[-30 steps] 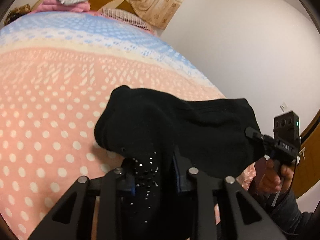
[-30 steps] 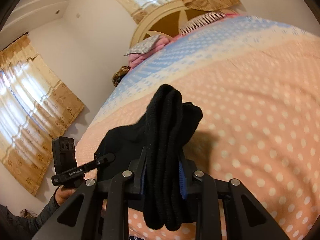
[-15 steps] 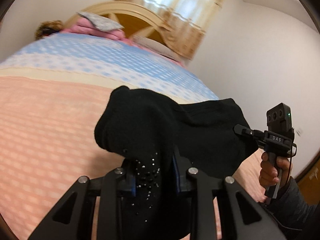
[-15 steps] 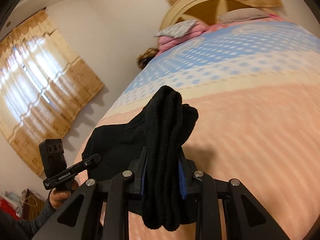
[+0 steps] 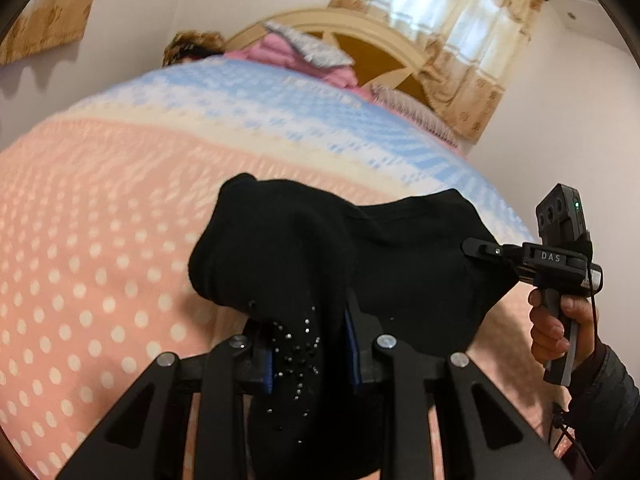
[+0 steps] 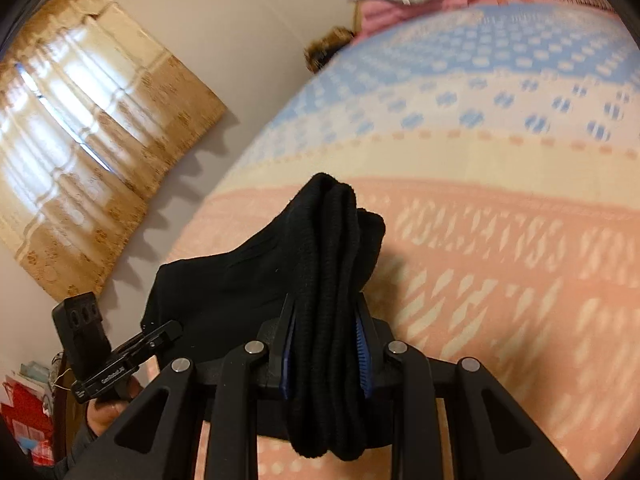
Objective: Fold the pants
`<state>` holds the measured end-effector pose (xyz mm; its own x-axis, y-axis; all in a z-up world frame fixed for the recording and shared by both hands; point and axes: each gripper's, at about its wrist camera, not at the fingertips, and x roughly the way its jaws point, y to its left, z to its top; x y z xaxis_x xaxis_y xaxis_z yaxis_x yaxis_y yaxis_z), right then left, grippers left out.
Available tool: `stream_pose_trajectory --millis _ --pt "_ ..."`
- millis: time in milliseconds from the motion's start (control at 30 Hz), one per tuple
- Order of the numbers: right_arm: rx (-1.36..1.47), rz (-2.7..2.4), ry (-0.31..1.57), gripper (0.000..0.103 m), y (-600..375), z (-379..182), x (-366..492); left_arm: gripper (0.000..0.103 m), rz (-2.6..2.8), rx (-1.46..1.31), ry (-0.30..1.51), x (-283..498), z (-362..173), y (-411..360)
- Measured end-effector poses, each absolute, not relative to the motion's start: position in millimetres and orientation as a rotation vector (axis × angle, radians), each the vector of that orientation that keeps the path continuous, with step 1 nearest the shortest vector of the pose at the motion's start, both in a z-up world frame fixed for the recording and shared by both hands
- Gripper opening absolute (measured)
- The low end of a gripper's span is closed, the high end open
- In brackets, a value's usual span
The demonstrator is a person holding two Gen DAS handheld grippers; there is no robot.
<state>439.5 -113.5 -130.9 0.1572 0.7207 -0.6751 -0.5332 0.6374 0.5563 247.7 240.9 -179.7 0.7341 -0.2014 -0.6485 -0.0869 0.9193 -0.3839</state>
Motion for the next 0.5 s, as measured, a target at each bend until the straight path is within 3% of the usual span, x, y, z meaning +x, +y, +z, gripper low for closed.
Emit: stream_pose_trajectory --millis 67,167,400,500 --pt "0.229 0.890 1.125 0.031 -114.9 -145.8 447.3 0.045 -0.034 -0.405 0.767 245.3 -187.0 240.9" --pt "0.281 0.861 1.148 0.048 -127.1 -158.4 456.4 0.064 0.008 -0.408 0.766 245.3 -193.9 241.5" --pt "0.344 0.833 1.156 0.052 -147.5 -162.1 459.0 0.070 0.028 -0.407 0.772 240.4 -192.8 249.5" --pt "0.365 0.818 1.148 0.052 -156.2 -163.5 459.3 0.078 0.057 -0.409 0.768 228.1 -193.0 254.7"
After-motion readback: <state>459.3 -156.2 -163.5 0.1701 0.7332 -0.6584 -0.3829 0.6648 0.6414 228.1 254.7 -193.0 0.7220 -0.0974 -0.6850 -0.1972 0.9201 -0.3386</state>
